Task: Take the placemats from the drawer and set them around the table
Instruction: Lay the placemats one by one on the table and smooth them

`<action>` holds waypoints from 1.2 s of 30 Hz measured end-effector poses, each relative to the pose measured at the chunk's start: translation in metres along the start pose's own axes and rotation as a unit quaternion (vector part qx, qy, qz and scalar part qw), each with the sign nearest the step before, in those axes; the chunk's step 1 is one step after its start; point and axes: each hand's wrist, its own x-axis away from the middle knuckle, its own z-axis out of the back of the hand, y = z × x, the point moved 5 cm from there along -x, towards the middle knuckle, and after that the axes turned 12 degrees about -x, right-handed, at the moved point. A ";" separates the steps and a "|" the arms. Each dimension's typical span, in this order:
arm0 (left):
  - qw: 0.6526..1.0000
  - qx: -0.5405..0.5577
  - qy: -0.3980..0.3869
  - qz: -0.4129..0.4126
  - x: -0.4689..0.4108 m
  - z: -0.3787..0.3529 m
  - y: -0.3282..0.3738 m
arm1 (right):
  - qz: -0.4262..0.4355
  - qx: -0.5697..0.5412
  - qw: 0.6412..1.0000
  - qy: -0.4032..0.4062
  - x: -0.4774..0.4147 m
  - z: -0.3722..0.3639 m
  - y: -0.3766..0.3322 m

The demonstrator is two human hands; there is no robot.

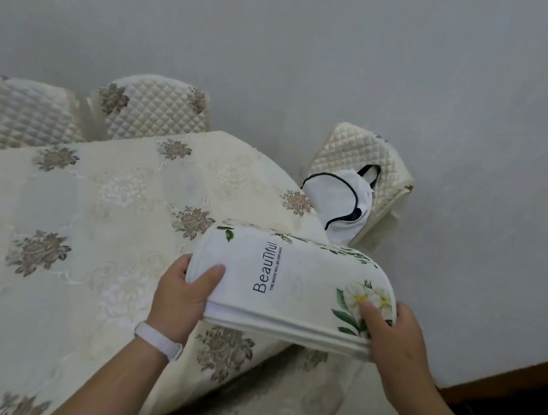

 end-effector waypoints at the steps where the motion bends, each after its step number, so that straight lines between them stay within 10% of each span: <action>1: 1.000 -0.002 0.003 -0.002 -0.010 -0.004 0.000 | 0.002 0.000 1.000 -0.008 -0.012 -0.005 -0.001; 17: 0.987 -0.111 0.119 0.016 -0.122 -0.081 -0.002 | 0.006 -0.017 0.985 -0.170 -0.232 -0.088 0.028; 36: 0.904 -0.304 0.074 0.292 -0.077 -0.117 -0.160 | -0.133 0.153 0.903 -0.378 -0.269 -0.109 0.185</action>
